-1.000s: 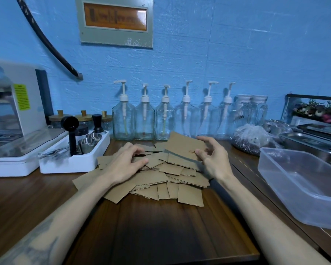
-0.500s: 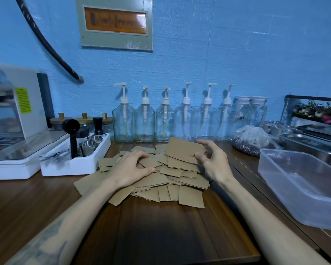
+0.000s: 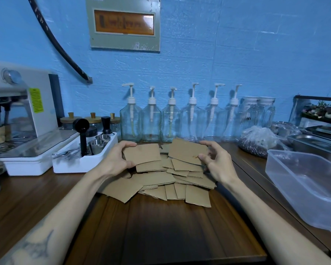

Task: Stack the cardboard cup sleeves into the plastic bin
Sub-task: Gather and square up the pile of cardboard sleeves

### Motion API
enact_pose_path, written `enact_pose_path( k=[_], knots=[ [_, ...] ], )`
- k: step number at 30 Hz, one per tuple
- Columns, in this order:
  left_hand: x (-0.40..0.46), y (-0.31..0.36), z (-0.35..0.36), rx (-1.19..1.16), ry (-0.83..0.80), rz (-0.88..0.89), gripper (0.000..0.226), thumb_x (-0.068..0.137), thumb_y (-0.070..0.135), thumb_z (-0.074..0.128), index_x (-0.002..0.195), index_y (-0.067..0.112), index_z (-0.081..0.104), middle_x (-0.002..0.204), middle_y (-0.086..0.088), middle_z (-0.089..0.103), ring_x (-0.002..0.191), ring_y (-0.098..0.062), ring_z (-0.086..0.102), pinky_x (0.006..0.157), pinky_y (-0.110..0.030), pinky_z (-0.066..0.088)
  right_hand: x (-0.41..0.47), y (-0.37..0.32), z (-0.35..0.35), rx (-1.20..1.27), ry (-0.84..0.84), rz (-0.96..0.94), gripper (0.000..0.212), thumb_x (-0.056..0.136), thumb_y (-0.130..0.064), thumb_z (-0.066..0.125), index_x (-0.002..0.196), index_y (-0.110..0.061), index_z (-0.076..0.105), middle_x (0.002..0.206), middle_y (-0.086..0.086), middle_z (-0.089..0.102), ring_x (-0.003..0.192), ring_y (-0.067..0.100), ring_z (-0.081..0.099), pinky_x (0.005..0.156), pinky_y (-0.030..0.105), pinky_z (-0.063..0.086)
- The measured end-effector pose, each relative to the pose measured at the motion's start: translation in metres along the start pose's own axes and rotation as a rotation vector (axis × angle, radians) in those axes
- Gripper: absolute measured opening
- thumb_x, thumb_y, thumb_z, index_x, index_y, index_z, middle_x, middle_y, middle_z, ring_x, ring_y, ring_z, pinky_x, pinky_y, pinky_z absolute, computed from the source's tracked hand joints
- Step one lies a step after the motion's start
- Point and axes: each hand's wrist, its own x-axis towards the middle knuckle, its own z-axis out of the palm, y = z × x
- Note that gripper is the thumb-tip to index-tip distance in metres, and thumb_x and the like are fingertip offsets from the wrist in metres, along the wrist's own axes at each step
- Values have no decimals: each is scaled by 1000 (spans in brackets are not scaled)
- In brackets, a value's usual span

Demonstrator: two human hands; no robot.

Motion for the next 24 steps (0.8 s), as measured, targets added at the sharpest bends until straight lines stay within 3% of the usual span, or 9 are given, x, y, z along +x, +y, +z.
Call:
enact_pose_path(
  k=[2,4,7,9,13,16,19,22,24],
  knots=[
    [1,0,0,-21,43,13,50,80,-3,75,119,25,58,84,4,50,63,-14,42,58,-10,41,0,-1,1,-3,-6,2,37,93,-15,67,118,-41,59,67,11,68,52,9,63,82,35,55],
    [2,1,2,-69,87,12,46,82,-2,74,117,22,58,76,6,48,60,-13,42,57,-9,39,0,-1,1,-10,-9,8,36,93,-15,67,119,-39,60,65,13,67,52,10,63,92,40,54],
    [3,2,5,-205,103,-15,51,81,-5,73,125,11,53,62,7,50,61,-11,53,77,-21,47,0,-3,1,-17,-13,13,36,93,-15,67,121,-38,60,66,14,67,52,10,63,92,44,55],
    [1,6,5,-329,130,-12,52,82,-5,73,127,9,52,56,10,58,60,-7,61,83,-23,50,0,-5,0,-18,-16,14,36,93,-15,66,122,-37,60,67,13,67,52,10,63,87,43,56],
    [-3,23,-1,-583,321,53,43,84,10,76,119,23,55,89,1,76,90,-15,70,87,-33,52,-2,-7,0,-19,-24,1,37,94,-14,66,124,-34,59,67,13,66,51,10,62,80,36,56],
    [-4,38,-1,-681,360,120,40,84,15,77,117,27,58,96,3,77,88,-11,71,67,-28,56,-3,-9,1,-16,-53,-7,38,94,-14,66,126,-34,58,67,11,66,52,9,62,67,26,54],
    [-6,46,14,-454,213,216,34,80,18,78,109,31,66,99,8,75,88,-8,70,64,-20,56,-3,-10,1,-22,-76,-13,38,94,-15,66,126,-35,58,67,11,66,53,7,61,65,15,50],
    [-7,41,34,-85,-13,286,45,82,17,77,122,27,60,117,8,67,105,-10,63,92,-31,53,-3,-11,0,-18,-81,-19,38,95,-14,65,125,-37,58,67,11,65,53,7,61,65,7,45],
    [-7,33,36,124,-104,329,52,84,24,75,132,29,56,127,11,62,115,-8,57,102,-34,46,-3,-11,1,-6,-82,-21,39,95,-12,64,125,-37,59,68,2,63,53,7,61,67,8,45]
  ],
)
